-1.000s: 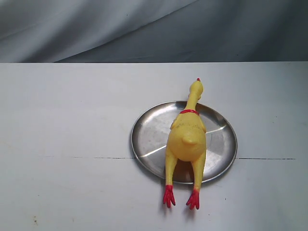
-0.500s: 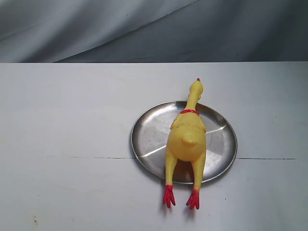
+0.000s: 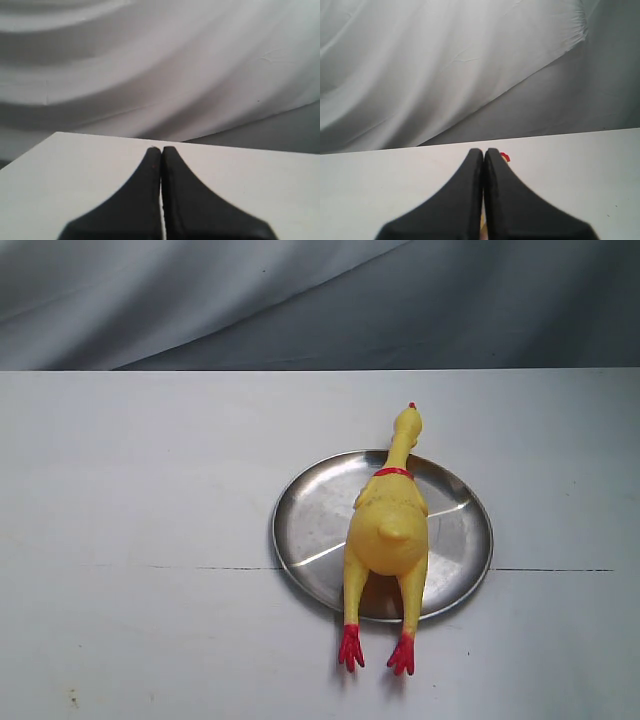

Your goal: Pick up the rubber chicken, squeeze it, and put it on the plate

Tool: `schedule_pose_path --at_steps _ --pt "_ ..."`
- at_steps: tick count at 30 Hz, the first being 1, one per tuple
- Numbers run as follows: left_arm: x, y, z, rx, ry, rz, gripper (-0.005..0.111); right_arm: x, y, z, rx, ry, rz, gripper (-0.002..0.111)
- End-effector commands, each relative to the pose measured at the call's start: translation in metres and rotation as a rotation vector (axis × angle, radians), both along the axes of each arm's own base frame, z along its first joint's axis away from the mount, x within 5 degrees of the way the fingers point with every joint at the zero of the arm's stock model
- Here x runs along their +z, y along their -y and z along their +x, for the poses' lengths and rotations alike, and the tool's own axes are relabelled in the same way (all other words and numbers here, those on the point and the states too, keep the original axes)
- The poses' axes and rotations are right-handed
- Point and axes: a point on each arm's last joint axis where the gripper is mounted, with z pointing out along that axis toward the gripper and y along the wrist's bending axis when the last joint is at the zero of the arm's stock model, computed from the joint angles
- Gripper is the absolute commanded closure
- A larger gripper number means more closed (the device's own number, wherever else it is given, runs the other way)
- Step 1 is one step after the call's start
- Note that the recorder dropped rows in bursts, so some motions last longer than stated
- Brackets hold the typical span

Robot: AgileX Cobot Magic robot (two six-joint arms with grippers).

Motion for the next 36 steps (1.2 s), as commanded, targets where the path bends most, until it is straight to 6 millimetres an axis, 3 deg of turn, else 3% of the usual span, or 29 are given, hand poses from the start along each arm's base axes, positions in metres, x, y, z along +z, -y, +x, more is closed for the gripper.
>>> schedule_pose_path --at_steps 1,9,36 --pt "-0.013 0.002 -0.006 -0.007 -0.112 0.003 0.107 -0.002 -0.001 -0.001 0.009 -0.002 0.007 0.108" --pt "-0.046 -0.002 -0.005 0.034 -0.212 -0.064 0.107 -0.002 -0.001 -0.001 0.009 -0.002 0.007 0.108" --pt "-0.046 -0.004 -0.005 0.077 -0.208 -0.073 0.107 -0.002 -0.001 -0.001 0.007 -0.001 0.007 0.108"
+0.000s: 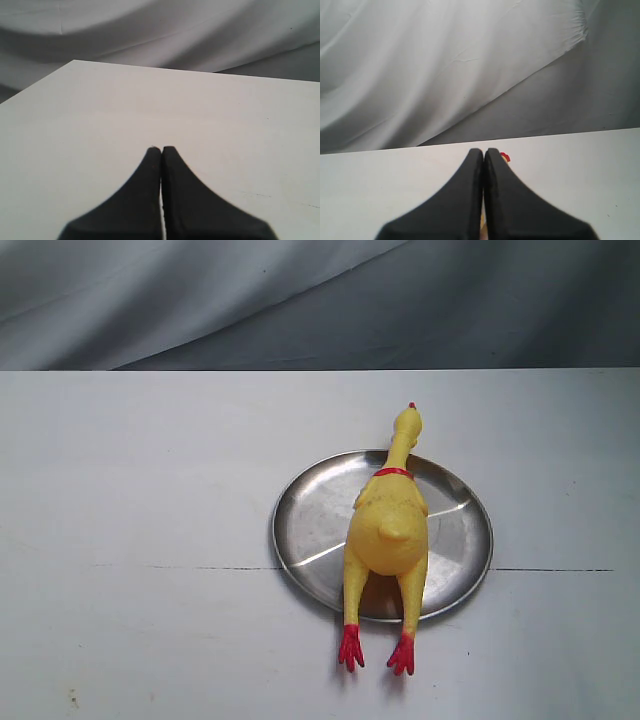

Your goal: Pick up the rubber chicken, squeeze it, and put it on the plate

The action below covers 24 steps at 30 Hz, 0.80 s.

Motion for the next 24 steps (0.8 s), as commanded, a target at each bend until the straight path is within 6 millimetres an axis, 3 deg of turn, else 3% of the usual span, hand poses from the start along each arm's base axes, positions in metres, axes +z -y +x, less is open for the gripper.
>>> schedule_pose_path --at_steps 1,15,24 --pt "-0.001 0.0 0.0 0.004 0.011 -0.007 0.107 -0.002 0.0 -0.001 0.005 0.0 0.007 0.108" --pt "-0.001 0.0 0.0 0.003 0.011 -0.005 0.107 -0.003 0.009 0.001 -0.091 0.029 -0.184 0.108" --pt "-0.001 0.0 0.0 0.003 0.011 -0.005 0.107 -0.049 0.024 0.004 -0.248 -0.063 -0.252 0.108"
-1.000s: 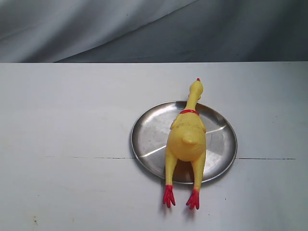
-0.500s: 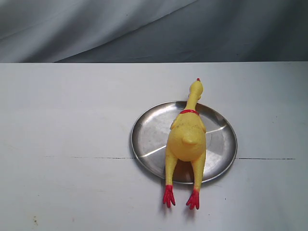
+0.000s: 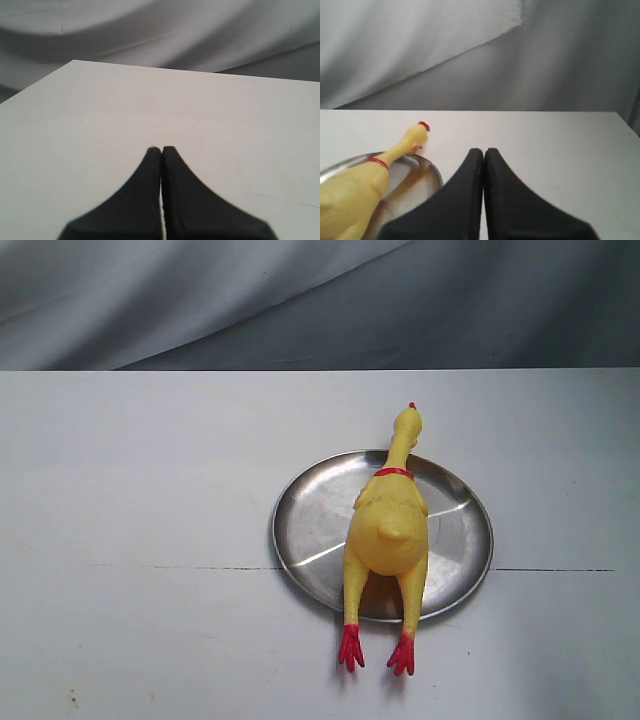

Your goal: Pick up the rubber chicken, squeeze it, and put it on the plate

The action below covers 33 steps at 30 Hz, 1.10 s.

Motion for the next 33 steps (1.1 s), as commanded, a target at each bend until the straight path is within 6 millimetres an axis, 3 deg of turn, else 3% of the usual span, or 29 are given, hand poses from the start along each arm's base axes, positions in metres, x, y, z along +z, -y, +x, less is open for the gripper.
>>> schedule_pose_path --at_steps 1,3,11,17,33 --pt "-0.001 0.0 0.0 0.003 0.011 -0.005 0.107 -0.027 0.005 -0.002 -0.056 0.029 -0.021 0.108" --pt "-0.001 0.0 0.0 0.003 0.011 -0.005 0.107 -0.038 0.005 -0.004 -0.057 0.024 -0.03 0.108" --pt "-0.001 0.0 0.0 0.003 0.01 -0.003 0.107 -0.041 0.007 -0.009 -0.073 0.018 -0.046 0.108" --pt "-0.001 0.0 0.0 0.003 0.01 -0.003 0.107 -0.052 0.007 -0.011 -0.068 -0.108 -0.064 0.108" --pt "-0.001 0.0 0.0 0.003 0.01 -0.003 0.107 -0.052 0.007 -0.011 -0.068 -0.108 -0.069 0.108"
